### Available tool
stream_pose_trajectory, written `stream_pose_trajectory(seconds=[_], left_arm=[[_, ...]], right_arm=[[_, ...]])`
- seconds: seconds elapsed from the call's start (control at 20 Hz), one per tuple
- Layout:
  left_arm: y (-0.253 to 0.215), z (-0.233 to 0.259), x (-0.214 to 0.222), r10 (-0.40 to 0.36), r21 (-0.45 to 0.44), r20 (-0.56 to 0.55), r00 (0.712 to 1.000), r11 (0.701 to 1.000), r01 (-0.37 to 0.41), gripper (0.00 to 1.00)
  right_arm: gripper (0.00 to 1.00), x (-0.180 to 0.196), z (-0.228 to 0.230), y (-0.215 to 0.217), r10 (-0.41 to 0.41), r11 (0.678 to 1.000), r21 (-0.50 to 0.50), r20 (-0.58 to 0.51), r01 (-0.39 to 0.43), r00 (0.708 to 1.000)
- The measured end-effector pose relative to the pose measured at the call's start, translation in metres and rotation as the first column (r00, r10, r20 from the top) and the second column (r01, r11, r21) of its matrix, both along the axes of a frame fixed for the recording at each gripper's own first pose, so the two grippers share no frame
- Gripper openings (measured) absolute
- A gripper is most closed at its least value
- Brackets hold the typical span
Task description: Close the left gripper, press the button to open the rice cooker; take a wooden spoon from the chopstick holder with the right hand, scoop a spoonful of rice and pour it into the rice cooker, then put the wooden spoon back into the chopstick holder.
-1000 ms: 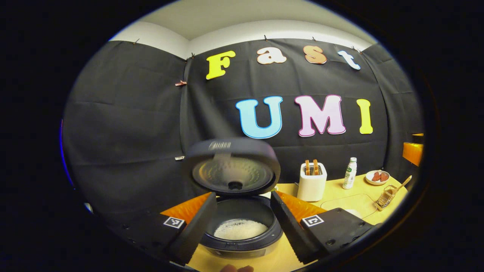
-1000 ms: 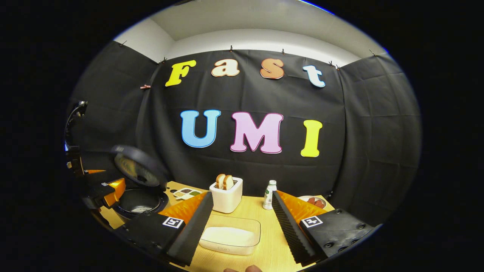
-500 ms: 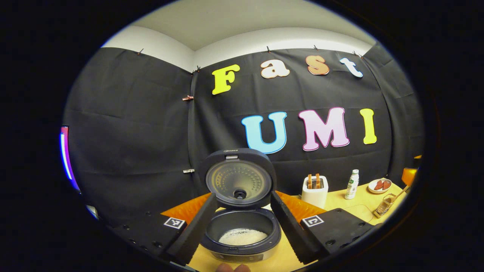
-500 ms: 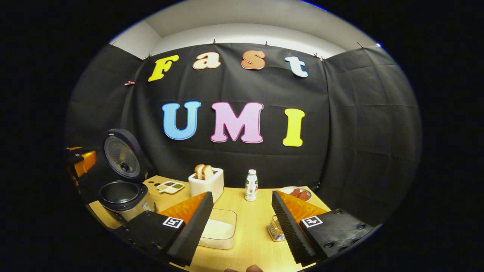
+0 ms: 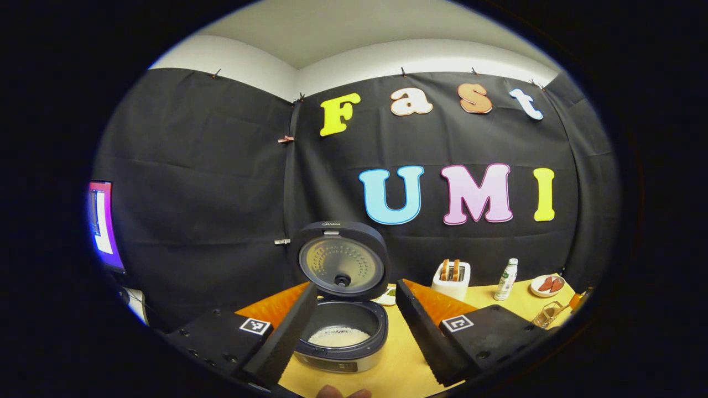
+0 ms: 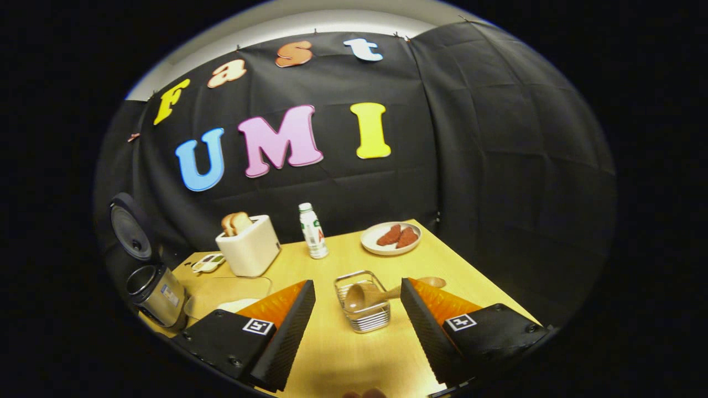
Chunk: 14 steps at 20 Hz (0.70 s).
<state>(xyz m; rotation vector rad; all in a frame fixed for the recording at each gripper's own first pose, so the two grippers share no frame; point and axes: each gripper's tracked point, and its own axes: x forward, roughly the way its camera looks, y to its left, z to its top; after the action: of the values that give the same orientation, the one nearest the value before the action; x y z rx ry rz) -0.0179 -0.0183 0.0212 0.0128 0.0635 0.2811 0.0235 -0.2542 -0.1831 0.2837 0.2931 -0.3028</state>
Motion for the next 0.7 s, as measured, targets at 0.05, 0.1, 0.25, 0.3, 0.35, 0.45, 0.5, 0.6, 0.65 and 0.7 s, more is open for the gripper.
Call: stream_pose_trajectory(seconds=[0.05, 0.1, 0.25, 0.3, 0.35, 0.45, 0.5, 0.6, 0.65, 0.7], left_arm=[[-0.005, 0.0, -0.004, 0.006, 0.009, -0.004, 1.0, 1.0, -0.005, 0.97], [-0.009, 0.002, -0.007, 0.012, 0.016, -0.006, 1.0, 1.0, -0.012, 0.96], [-0.019, 0.003, -0.015, 0.037, 0.016, -0.013, 0.999, 0.999, -0.037, 0.97], [-0.022, 0.002, -0.018, 0.042, 0.016, -0.017, 0.999, 0.999, -0.042, 0.96], [-0.026, -0.001, -0.02, 0.046, 0.018, -0.025, 0.999, 0.999, -0.045, 0.96], [-0.031, -0.002, -0.023, 0.055, 0.02, -0.032, 0.998, 0.998, -0.054, 0.97], [-0.032, -0.001, -0.026, 0.064, 0.017, -0.029, 0.998, 0.998, -0.063, 0.96], [-0.035, -0.001, -0.029, 0.075, 0.003, -0.025, 0.997, 0.997, -0.075, 0.97], [-0.036, -0.005, -0.032, 0.079, -0.001, -0.029, 0.996, 0.997, -0.079, 0.96], [-0.036, -0.005, -0.033, 0.082, -0.001, -0.033, 0.996, 0.997, -0.083, 0.96]], right_arm=[[0.97, 0.0, -0.014, -0.007, -0.01, 0.999, 0.032, -0.023, 0.011, 1.0], [0.97, 0.0, -0.024, -0.014, -0.015, 0.998, 0.063, -0.04, 0.017, 0.999], [0.96, 0.006, -0.047, -0.024, -0.009, 0.994, 0.109, -0.073, 0.017, 0.997], [0.96, 0.01, -0.051, -0.027, -0.005, 0.993, 0.115, -0.073, 0.013, 0.997], [0.97, 0.015, -0.053, -0.032, -0.001, 0.994, 0.111, -0.073, 0.009, 0.997], [0.96, 0.03, -0.05, -0.035, 0.03, 0.993, 0.113, -0.046, -0.024, 0.998], [0.92, 0.037, -0.049, -0.037, 0.036, 0.993, 0.115, -0.043, -0.031, 0.998], [0.87, 0.045, -0.055, -0.04, 0.055, 0.993, 0.11, -0.056, -0.049, 0.997], [0.84, 0.047, -0.059, -0.043, 0.055, 0.994, 0.101, -0.07, -0.048, 0.996], [0.63, 0.048, -0.059, -0.045, 0.043, 0.994, 0.101, -0.067, -0.036, 0.997]])
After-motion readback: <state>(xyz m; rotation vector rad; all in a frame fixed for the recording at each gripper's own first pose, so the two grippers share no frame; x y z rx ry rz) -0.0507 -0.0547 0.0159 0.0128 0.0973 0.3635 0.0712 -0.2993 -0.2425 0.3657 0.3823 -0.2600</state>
